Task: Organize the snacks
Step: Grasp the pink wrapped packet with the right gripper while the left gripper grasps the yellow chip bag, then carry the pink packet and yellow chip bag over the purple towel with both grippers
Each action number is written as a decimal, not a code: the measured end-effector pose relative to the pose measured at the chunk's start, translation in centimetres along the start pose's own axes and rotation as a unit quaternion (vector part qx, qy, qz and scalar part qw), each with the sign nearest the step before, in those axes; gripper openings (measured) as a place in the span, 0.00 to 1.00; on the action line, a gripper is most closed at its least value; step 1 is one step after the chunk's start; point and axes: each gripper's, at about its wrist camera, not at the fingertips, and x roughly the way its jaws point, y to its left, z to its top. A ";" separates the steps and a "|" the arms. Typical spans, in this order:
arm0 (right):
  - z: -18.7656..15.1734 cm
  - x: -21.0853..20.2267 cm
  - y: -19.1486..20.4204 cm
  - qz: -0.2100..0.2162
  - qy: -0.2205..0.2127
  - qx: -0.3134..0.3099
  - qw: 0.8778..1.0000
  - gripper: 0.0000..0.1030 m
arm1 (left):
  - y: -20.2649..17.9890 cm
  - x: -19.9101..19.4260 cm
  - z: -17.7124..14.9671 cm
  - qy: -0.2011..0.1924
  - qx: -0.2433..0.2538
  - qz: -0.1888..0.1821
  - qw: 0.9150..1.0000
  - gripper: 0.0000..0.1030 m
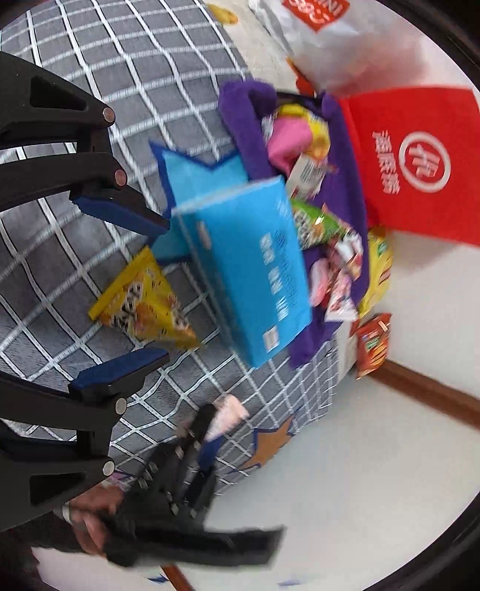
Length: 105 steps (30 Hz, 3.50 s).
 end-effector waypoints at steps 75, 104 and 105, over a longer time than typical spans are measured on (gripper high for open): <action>9.7 -9.0 2.8 0.038 -0.111 -0.047 0.992 0.32 | 2.3 -10.6 4.6 -0.123 -0.117 0.087 0.982 0.53; 21.6 1.1 3.7 0.051 -0.094 -0.062 0.992 0.32 | 7.5 -2.2 15.8 -0.100 -0.112 0.089 0.985 0.53; 21.6 1.7 3.6 0.053 -0.090 -0.059 0.993 0.32 | 7.9 -1.5 15.7 -0.097 -0.113 0.092 0.985 0.53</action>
